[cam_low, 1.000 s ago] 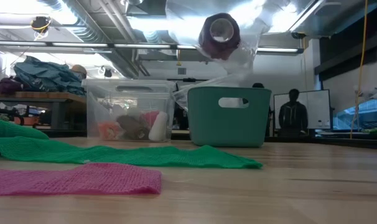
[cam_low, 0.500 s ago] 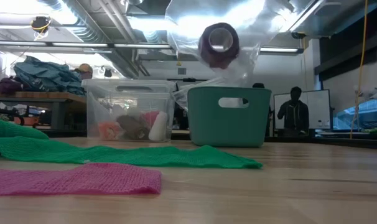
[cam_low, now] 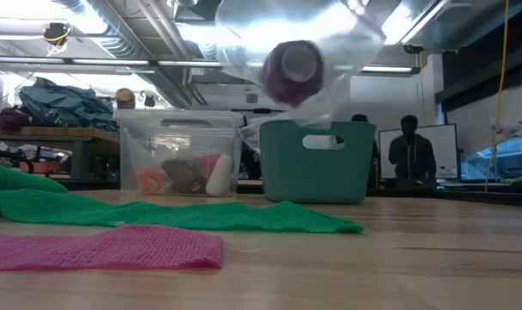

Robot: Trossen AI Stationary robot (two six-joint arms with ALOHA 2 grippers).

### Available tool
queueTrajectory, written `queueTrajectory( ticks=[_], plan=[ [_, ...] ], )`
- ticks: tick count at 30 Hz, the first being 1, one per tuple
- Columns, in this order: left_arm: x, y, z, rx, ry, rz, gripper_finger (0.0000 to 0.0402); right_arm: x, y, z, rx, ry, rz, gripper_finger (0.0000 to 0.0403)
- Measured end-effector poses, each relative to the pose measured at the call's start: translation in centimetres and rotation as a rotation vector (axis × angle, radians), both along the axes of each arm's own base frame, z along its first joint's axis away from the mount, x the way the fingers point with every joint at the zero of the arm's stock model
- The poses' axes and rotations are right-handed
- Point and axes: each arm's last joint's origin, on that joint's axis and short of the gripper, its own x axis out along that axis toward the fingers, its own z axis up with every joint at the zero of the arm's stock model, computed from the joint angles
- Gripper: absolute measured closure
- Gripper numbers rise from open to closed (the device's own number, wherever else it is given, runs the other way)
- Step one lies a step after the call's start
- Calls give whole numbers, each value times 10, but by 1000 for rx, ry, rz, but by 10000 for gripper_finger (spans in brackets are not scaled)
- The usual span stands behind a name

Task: Roll bandage
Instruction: Close the transparent zip bag

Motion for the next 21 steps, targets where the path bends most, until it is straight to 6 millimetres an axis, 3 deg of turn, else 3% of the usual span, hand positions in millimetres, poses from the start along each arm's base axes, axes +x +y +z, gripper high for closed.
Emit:
queueTrajectory(
  ticks=[21],
  plan=[
    [0,1,1,20,-8,9,401,3,1,8,80,-64,-16,325]
  ],
)
